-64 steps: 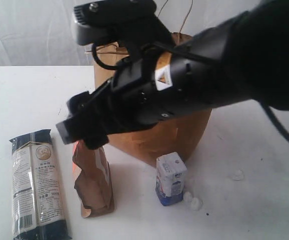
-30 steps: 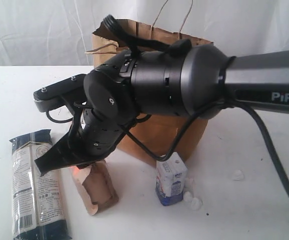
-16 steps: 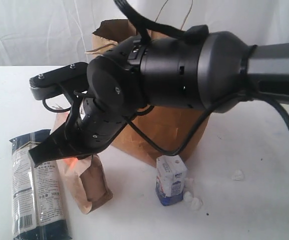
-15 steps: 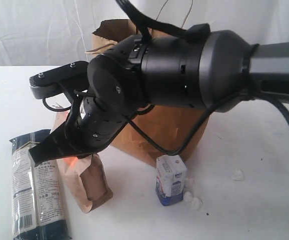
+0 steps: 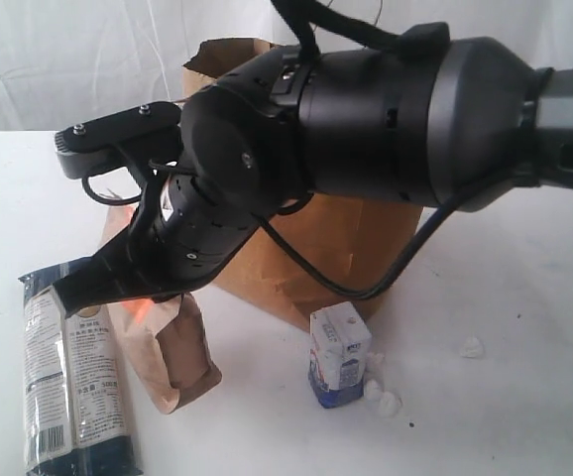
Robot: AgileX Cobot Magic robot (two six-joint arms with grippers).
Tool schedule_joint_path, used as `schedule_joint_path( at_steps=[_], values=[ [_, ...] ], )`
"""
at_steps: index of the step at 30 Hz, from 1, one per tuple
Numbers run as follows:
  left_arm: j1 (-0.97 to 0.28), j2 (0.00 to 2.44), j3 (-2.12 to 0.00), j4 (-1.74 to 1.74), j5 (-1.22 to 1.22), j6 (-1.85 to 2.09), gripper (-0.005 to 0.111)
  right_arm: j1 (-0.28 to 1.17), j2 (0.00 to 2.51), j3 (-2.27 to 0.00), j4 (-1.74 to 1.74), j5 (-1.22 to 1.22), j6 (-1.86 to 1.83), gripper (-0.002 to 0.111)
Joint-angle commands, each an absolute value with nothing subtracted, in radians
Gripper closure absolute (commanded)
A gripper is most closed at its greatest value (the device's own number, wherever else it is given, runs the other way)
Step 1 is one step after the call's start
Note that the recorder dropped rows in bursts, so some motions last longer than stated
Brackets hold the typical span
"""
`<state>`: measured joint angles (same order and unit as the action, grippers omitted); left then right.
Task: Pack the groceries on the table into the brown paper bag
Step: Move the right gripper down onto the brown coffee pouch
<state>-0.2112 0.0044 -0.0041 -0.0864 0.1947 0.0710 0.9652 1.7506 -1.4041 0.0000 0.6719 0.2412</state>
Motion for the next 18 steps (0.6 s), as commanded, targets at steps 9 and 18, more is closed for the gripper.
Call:
schedule_joint_path(
  at_steps=[9, 18],
  values=[
    [-0.21, 0.0, 0.0, -0.094, 0.195, 0.071, 0.107, 0.967, 1.715, -1.409, -0.022, 0.638, 0.183, 0.108],
    [-0.21, 0.0, 0.0, -0.094, 0.195, 0.071, 0.107, 0.967, 1.717, -1.409, -0.022, 0.632, 0.183, 0.108]
  ],
)
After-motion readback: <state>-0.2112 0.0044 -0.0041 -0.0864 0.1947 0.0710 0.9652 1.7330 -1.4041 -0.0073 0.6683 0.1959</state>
